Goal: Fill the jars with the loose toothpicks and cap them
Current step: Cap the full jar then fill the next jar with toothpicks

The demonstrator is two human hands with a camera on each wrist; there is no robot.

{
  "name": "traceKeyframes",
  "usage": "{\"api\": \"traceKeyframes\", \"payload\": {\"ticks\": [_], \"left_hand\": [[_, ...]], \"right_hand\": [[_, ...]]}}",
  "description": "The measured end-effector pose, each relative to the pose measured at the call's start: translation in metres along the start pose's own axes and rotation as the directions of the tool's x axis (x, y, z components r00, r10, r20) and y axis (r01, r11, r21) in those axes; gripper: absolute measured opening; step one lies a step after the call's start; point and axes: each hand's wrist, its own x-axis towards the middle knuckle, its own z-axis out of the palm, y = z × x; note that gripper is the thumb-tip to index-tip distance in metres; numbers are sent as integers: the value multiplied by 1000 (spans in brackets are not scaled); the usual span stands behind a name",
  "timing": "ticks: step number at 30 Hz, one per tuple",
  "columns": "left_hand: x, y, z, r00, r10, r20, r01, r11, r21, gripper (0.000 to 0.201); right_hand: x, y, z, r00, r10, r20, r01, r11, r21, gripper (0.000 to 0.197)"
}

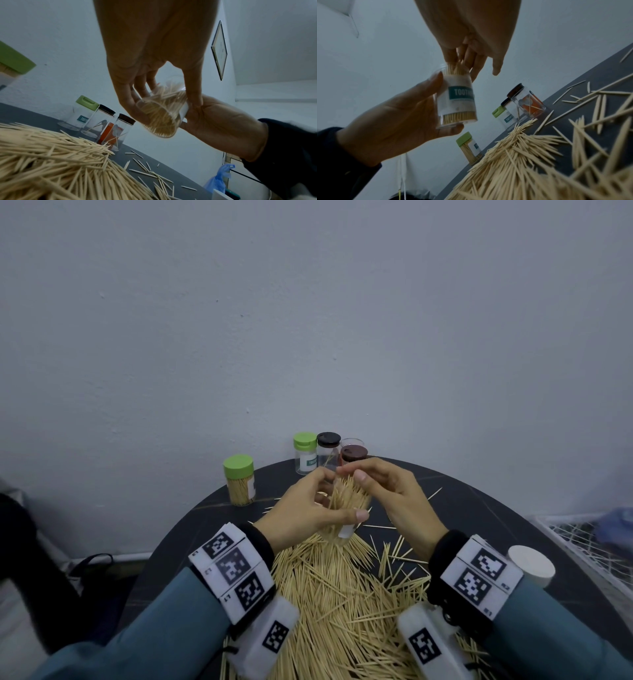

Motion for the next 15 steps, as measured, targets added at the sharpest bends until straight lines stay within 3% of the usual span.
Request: {"api": "traceKeyframes", "payload": {"ticks": [4,8,15], "left_hand": [[-1,1,-3,990,28,-142,-17,997,74,56],[0,0,-10,959,98,-265,-58,986,155,57],[2,-2,-9,938,196,-287,-103,945,309,60]], "right_hand": [[2,-1,-4,998,52,-20,-54,992,-115,19],[4,3,-9,993,108,-49,-115,971,-210,13],[1,-1,-6,993,61,-103,-86,963,-257,5]]}}
